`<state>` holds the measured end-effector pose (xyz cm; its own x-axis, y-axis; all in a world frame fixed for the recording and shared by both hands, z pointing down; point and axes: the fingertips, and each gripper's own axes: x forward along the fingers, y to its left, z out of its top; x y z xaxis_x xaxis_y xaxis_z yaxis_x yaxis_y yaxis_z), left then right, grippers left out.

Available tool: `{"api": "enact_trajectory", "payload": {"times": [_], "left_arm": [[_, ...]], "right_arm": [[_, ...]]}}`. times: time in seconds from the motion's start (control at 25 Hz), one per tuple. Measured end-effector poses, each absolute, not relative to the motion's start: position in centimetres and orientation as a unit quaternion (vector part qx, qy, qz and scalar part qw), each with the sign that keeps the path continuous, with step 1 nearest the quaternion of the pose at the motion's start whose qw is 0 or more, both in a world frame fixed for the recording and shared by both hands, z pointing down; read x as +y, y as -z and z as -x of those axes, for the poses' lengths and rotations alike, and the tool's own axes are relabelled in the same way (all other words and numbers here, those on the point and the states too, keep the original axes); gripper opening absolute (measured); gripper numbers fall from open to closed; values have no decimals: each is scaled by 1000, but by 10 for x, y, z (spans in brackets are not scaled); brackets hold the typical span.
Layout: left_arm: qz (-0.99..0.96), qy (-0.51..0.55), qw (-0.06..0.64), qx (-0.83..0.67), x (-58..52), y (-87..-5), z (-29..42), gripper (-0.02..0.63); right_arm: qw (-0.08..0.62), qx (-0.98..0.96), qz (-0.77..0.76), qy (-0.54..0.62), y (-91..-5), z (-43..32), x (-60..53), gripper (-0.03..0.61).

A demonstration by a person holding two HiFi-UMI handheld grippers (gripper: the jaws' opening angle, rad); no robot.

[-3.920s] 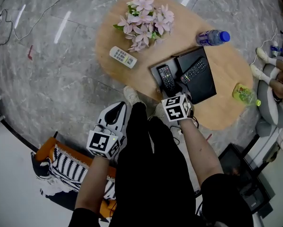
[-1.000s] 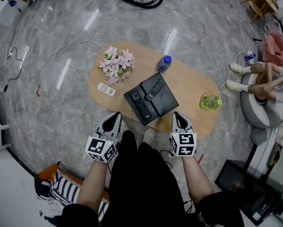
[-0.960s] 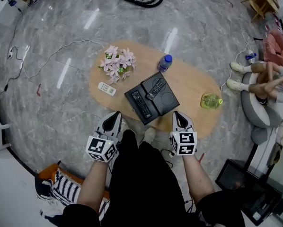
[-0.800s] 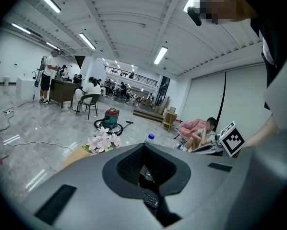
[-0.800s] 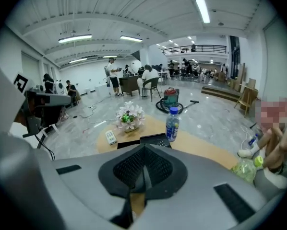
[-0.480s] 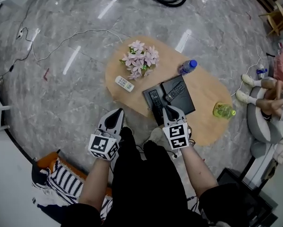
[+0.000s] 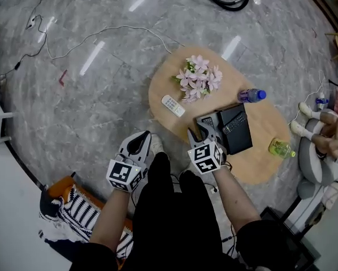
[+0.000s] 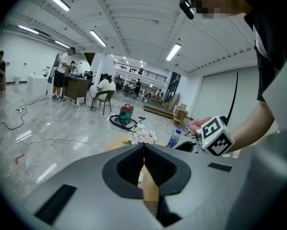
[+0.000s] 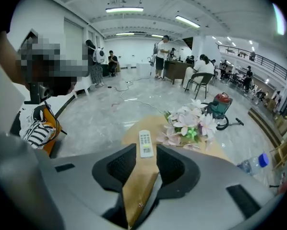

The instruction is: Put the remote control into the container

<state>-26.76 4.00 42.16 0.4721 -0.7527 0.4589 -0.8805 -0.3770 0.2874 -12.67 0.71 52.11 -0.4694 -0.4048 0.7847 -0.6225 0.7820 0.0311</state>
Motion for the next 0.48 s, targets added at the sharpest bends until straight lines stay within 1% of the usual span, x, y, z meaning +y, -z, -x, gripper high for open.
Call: {"api": "enact_trajectory", "payload": {"times": [0.24,0.36,0.48], "left_arm": [[-821,-131,266,-488,14,-438,303,6],[-823,-133,275,-479,6,-446,317,6],[-822,-139,283,-474,2,-458,329,6]], "right_arm": [[455,-833,-273,-157,-569,177,-16,189],[475,-825,-258,-164,-591,196,-28,214],[494,-815,-245,-176,-614,208,-41,253]]}}
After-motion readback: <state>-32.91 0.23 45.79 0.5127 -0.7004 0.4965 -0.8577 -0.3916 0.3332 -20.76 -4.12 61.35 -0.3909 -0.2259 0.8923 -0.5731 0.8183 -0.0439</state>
